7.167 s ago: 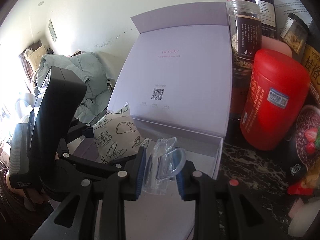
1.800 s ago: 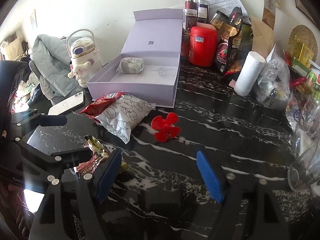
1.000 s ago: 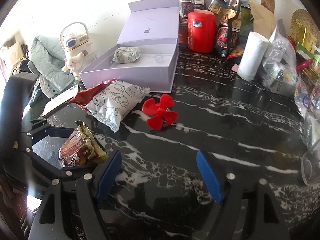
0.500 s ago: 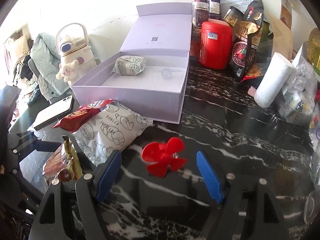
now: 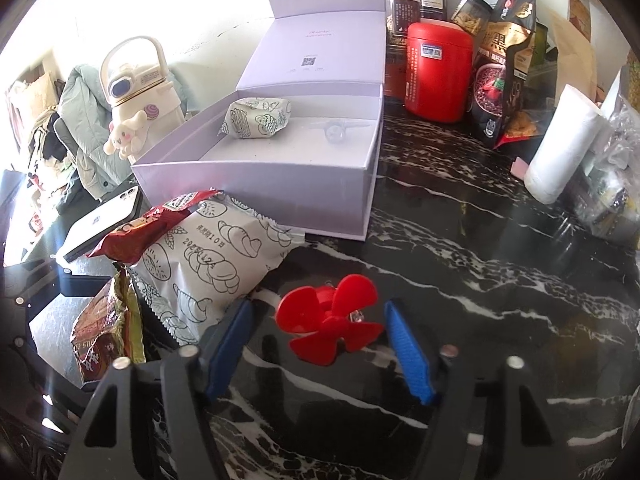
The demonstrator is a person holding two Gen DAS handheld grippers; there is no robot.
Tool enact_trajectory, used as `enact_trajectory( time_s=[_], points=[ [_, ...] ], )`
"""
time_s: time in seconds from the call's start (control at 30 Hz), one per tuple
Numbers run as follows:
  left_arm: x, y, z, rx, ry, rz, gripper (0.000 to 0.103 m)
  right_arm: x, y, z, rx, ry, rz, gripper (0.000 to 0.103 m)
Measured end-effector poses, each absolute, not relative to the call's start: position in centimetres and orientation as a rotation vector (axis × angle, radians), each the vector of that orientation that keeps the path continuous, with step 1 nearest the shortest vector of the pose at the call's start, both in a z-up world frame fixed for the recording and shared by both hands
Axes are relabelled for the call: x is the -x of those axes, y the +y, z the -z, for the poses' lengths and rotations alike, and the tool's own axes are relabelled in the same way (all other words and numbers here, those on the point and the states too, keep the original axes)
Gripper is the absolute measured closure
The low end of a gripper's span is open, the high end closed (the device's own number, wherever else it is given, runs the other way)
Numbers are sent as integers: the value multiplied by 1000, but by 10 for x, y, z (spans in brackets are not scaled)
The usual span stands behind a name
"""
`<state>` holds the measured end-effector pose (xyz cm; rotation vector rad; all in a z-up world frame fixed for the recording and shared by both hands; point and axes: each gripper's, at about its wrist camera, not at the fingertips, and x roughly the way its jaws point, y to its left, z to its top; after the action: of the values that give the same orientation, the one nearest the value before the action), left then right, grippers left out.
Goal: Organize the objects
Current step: 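Lift the cereal bag with left tool while right tool lifts the red flower toy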
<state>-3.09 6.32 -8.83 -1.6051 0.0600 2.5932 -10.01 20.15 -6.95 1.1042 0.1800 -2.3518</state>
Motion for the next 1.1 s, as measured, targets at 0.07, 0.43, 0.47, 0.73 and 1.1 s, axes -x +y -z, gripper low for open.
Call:
enact_trajectory(
  time_s=[0.07, 0.43, 0.47, 0.73, 1.1],
  points=[
    [31, 63, 89, 1602, 59, -2596, 3, 101, 204, 70, -1106, 160, 2342, 49],
    [32, 62, 91, 1599, 58, -2598, 3, 84, 213, 67, -1153, 171, 2335, 49],
    [32, 63, 91, 1599, 58, -2599, 3, 80, 213, 67, -1158, 174, 2332, 49],
    [33, 64, 91, 1590, 56, -2606, 2, 75, 211, 71, -1193, 200, 2313, 47],
    [30, 64, 91, 1522, 61, -2632, 4, 72, 207, 74, -1149, 219, 2313, 54]
  ],
)
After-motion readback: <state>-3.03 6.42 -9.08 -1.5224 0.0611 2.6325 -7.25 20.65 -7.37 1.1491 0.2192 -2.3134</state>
